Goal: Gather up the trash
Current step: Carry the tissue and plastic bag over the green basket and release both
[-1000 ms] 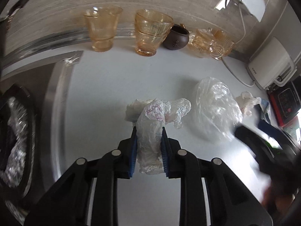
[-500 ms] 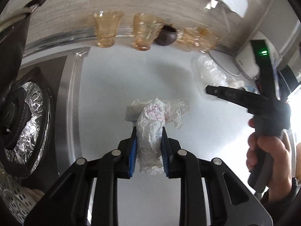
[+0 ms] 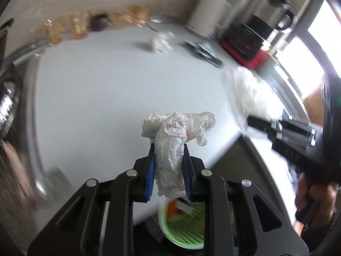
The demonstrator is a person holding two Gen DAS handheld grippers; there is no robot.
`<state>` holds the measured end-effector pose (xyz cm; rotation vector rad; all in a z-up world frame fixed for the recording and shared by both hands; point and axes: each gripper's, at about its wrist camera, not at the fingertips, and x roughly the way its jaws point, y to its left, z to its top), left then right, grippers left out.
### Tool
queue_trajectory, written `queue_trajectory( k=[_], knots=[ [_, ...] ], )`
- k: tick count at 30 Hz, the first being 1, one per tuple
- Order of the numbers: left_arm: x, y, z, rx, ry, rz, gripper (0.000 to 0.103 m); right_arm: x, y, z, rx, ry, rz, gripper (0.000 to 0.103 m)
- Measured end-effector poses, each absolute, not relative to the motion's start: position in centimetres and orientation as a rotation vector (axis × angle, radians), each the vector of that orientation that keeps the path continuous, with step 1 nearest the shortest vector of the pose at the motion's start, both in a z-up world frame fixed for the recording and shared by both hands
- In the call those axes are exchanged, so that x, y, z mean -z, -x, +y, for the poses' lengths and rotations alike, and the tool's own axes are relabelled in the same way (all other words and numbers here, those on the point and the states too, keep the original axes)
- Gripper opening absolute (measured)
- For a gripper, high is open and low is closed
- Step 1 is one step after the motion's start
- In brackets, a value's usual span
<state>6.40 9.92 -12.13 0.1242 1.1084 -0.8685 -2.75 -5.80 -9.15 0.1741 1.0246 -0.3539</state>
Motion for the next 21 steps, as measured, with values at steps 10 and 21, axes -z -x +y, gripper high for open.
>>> queue_trajectory(
  k=[10, 21],
  knots=[
    [12.1, 4.8, 9.0, 0.874, -0.196, 1.102, 0.023, 10.9, 15.6, -2.9, 0.326, -0.246, 1.046, 0.017],
    [12.6, 9.6, 10.4, 0.796, -0.266, 1.100, 0.023, 17.1, 17.4, -0.6, 0.243, -0.217, 1.173, 0.049]
  ],
)
